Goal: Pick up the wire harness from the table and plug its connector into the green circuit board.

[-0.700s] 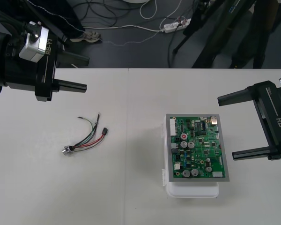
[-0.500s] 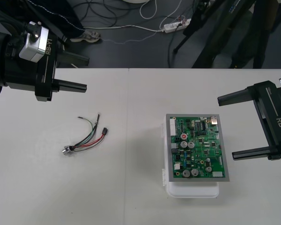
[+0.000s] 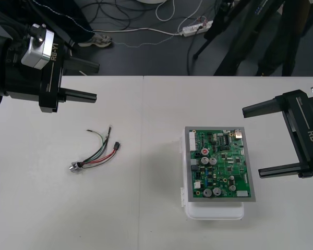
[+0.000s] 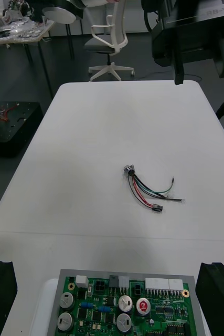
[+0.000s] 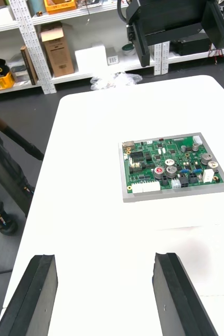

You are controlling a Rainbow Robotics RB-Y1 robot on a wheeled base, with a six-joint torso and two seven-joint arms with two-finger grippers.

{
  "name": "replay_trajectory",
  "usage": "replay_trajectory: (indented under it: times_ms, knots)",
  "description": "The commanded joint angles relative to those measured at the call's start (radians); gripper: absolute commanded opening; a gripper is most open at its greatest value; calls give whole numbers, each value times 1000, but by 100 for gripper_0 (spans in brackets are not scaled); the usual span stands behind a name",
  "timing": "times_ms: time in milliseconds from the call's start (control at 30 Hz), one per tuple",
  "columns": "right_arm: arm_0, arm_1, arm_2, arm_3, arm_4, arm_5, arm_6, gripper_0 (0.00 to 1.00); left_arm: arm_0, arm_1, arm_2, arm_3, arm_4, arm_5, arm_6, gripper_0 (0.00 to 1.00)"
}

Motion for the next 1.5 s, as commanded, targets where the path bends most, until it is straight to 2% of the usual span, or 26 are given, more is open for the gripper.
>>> replay_trajectory:
  times_ms: [33,967,1000,1167,1233,1267,1500]
  knots:
    - [-24,9,-20,-15,3,4,1,100,-14,40,32,-24,-5,43,-28,53]
    - [-24,9,-20,-15,3,4,1,100,-14,40,32,-24,-5,43,-28,53]
    - [-24,9,-20,-15,3,4,1,100,51,-4,-12,-4,-14,34,-28,53]
    - [-24,9,-20,-15,3,4,1,100,82,-59,-19,34,7,20,-38,53]
    - [-24,9,-20,-15,3,4,1,100,56,-58,-17,43,-17,14,-45,53]
    - [13,44,4,-5,14,0,1,100,53,-58,-14,42,-19,14,-47,54]
    - [13,60,9,-5,22,0,2,100,58,-3,-14,40,-42,2,-41,54]
